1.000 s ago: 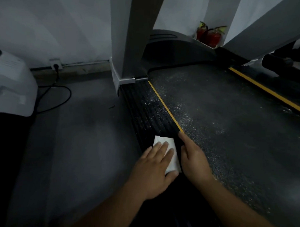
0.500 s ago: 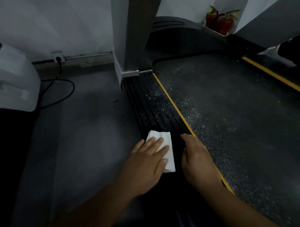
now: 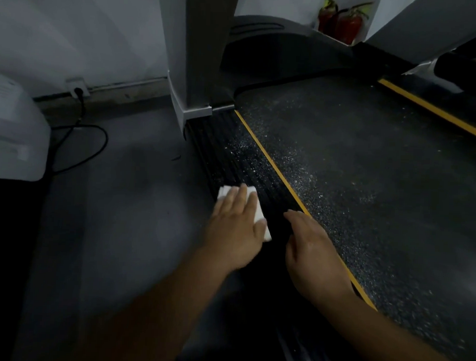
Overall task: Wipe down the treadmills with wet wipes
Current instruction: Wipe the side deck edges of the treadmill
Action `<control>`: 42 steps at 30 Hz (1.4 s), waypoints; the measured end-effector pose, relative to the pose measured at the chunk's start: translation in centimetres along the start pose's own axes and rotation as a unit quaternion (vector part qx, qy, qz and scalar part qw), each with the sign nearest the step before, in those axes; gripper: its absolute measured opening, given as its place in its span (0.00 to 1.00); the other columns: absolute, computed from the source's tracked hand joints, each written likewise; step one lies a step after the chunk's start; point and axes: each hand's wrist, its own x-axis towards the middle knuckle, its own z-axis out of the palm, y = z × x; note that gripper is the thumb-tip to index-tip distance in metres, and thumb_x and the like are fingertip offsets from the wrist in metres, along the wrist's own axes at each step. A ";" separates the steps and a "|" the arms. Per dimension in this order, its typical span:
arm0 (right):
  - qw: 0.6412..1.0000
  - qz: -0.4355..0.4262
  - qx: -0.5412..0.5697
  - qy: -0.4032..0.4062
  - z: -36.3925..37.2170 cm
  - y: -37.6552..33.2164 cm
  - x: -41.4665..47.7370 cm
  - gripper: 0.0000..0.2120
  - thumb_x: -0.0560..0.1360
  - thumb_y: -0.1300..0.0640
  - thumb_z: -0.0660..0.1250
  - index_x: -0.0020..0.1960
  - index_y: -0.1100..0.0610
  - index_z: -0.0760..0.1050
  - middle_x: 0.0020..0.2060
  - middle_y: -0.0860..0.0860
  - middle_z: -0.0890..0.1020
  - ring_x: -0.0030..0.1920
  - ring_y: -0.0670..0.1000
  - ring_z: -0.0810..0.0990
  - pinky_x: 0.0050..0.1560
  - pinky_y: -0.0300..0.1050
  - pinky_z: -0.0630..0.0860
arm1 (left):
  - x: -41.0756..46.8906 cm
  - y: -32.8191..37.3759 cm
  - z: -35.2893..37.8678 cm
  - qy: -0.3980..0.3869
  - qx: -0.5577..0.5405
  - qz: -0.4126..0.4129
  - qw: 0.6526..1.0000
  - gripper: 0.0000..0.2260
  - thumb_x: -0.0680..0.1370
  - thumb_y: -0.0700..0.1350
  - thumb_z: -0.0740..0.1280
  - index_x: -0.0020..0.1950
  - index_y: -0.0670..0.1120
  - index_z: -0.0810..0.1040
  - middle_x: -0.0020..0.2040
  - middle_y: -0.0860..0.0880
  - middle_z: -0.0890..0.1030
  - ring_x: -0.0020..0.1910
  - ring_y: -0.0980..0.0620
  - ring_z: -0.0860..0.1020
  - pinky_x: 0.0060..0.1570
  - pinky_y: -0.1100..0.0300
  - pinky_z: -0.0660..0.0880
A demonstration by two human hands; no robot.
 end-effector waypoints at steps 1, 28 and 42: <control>1.000 -0.002 -0.004 -0.002 0.1 0.1 0.0 0.23 0.76 0.67 0.61 0.70 0.62 0.72 0.68 0.57 0.77 0.70 0.57 0.73 0.73 0.48 0.64 | -1.9 0.2 0.4 0.018 -0.005 0.035 0.999 0.33 0.81 0.60 0.46 0.82 0.44 0.56 0.83 0.43 0.51 0.82 0.44 0.49 0.80 0.48 0.47; 0.998 0.029 0.053 0.008 -0.6 -0.3 -0.4 0.25 0.78 0.66 0.57 0.74 0.58 0.67 0.70 0.54 0.73 0.70 0.53 0.70 0.70 0.44 0.66 | 0.5 -0.8 -0.3 0.000 0.018 0.019 1.000 0.35 0.79 0.64 0.42 0.83 0.48 0.54 0.84 0.46 0.50 0.82 0.46 0.48 0.79 0.52 0.40; 0.973 -0.148 -0.082 -0.158 -0.9 -1.5 0.5 0.28 0.82 0.41 0.47 0.78 0.49 0.64 0.79 0.52 0.62 0.80 0.53 0.57 0.77 0.55 0.59 | -1.9 -2.3 -2.0 -0.032 -0.094 -0.048 0.994 0.29 0.86 0.52 0.55 0.83 0.46 0.48 0.84 0.50 0.45 0.82 0.54 0.44 0.78 0.58 0.43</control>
